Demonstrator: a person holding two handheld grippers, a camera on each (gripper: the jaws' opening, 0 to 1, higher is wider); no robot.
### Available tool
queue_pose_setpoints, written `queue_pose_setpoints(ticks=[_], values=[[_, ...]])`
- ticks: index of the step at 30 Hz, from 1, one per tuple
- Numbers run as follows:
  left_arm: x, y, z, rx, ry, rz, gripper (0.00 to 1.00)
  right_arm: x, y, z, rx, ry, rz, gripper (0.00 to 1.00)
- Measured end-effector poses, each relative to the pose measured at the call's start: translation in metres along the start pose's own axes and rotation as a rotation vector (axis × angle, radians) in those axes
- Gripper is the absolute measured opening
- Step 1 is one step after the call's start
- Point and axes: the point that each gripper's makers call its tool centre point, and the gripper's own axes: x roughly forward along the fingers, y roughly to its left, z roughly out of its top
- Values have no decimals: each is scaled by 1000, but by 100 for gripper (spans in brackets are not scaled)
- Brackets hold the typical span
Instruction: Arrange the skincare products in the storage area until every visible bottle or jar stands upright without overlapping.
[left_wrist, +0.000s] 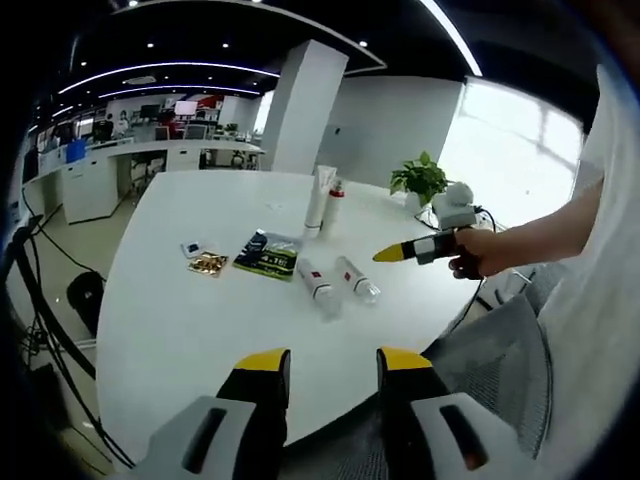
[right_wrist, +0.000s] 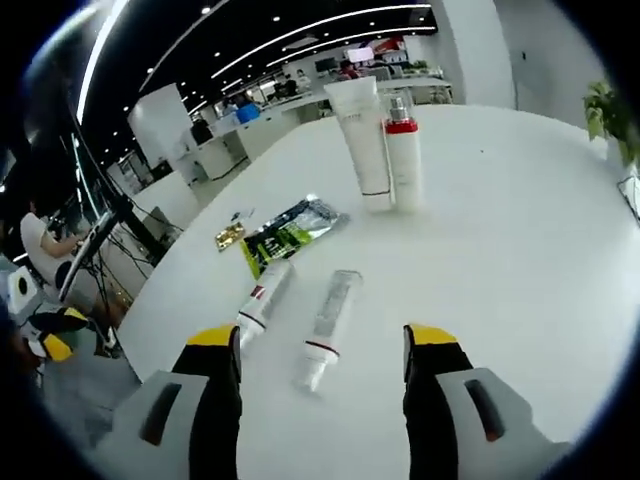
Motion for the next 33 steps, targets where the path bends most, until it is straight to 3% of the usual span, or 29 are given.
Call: queue_pose_setpoints(ticks=[5,12,19,33], values=[[0,-2,-1,8,5,-18,36,8,4,-10,-59,37,-50,59],[0,-4,-2,8,13,-26,36,16,-2,-24,-25,103,-80,59],[0,-5,-3,8,21,-27,36,27,1,-33,-22,163,-87,55],[1,1,0,3,0,9,36,47,4,-45,-105,260,-95,51]])
